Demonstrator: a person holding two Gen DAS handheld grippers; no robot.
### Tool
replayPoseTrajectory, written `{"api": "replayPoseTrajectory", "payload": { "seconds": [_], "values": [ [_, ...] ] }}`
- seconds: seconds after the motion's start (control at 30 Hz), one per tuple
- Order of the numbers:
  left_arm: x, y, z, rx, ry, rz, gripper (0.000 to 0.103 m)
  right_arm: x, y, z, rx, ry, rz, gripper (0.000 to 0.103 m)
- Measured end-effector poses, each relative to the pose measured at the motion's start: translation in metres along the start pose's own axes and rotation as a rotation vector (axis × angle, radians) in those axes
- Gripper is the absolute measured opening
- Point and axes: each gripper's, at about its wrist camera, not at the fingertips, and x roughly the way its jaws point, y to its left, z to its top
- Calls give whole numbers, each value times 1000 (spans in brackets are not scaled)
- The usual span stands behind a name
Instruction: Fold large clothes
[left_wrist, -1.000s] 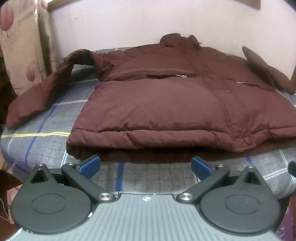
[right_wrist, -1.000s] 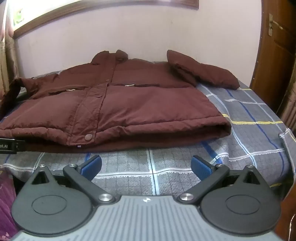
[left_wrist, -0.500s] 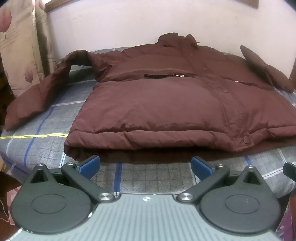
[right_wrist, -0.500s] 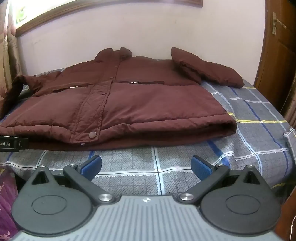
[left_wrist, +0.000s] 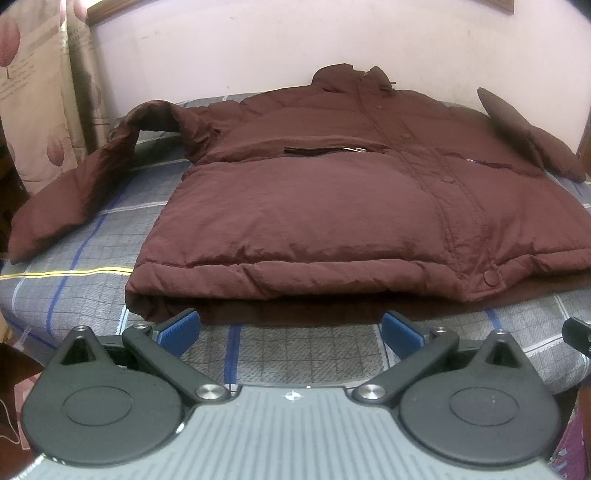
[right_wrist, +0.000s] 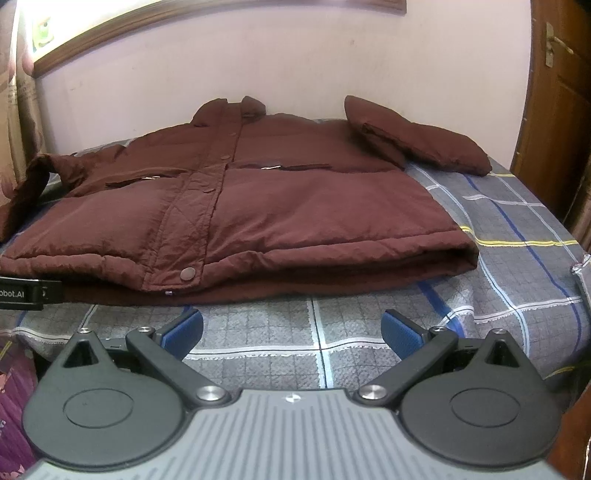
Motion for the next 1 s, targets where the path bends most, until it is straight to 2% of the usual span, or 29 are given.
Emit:
{"api": "replayPoseTrajectory", "payload": {
  "seconds": [1.0],
  "values": [
    [0, -7, -2, 1, 4, -1, 103, 6, 1, -3, 7, 18, 11, 103]
  ]
}}
